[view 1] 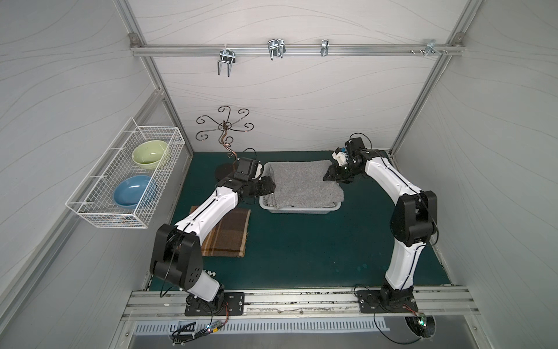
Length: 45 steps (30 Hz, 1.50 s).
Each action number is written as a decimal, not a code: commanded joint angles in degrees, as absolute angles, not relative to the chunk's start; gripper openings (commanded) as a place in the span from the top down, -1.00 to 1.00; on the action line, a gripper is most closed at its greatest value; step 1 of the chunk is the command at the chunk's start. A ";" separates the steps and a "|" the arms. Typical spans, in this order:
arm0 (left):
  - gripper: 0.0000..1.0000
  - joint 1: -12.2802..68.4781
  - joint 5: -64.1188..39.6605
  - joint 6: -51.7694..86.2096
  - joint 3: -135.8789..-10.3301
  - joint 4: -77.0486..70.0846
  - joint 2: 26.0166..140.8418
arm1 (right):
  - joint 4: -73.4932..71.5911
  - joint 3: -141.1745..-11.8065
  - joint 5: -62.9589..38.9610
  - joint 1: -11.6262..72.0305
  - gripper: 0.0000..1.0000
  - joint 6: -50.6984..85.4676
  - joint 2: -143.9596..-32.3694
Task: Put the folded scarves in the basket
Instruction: Place the scarf in the basket.
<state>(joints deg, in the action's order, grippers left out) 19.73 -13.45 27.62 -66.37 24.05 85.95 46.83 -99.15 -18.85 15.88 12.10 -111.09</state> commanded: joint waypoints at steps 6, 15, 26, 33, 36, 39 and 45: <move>-0.19 24.11 -20.20 33.83 -59.06 11.10 84.42 | 48.46 -97.10 -18.11 15.40 -0.07 11.74 -108.22; -0.07 26.02 -18.35 33.83 -58.97 10.69 86.77 | 47.41 -94.42 -19.94 15.39 -0.09 11.90 -105.73; 1.00 23.80 -22.37 32.77 -60.05 10.62 87.46 | 49.82 -93.86 -17.16 15.38 -0.12 11.09 -101.73; 1.00 20.70 -22.65 30.22 -60.28 15.31 83.94 | 48.68 -89.97 -19.95 15.72 -0.13 12.36 -96.26; 1.00 19.61 -22.45 29.49 -61.05 17.00 84.42 | 47.96 -89.97 -24.46 16.23 -0.13 13.23 -96.26; 1.00 19.43 -20.56 28.30 -62.09 19.32 83.70 | 48.77 -90.36 -25.82 17.97 -0.12 12.93 -97.70; 1.00 18.19 -18.89 25.81 -61.67 21.71 82.64 | 46.93 -87.79 -26.55 20.93 -0.09 13.23 -100.15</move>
